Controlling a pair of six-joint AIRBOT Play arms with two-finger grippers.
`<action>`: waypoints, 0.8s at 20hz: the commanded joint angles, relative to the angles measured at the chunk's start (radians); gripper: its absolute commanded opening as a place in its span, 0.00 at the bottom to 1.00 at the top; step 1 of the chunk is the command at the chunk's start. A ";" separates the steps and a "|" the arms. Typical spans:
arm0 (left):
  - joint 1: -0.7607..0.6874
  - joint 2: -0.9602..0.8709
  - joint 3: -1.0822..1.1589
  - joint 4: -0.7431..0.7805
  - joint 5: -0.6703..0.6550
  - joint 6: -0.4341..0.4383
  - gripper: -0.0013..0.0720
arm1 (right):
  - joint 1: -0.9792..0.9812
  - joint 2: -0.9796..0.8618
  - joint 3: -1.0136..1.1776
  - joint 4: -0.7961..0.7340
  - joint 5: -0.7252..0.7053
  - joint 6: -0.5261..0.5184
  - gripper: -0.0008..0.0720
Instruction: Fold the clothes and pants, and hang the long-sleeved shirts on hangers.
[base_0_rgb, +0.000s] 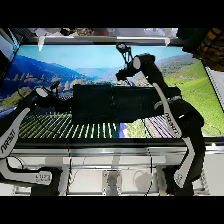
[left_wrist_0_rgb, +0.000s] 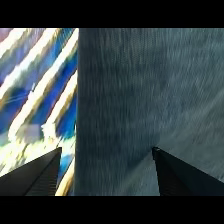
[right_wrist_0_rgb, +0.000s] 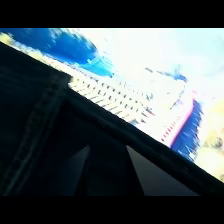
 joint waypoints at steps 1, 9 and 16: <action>0.012 -0.047 0.000 -0.084 0.053 0.024 0.86 | -0.064 0.037 0.001 -0.003 0.118 -0.004 0.39; 0.001 -0.163 0.001 -0.437 0.064 0.199 0.23 | -0.123 0.069 0.001 -0.002 0.213 -0.003 0.39; 0.271 -0.026 0.113 -0.231 -0.277 0.104 0.06 | -0.123 0.087 0.001 -0.064 0.321 -0.005 0.26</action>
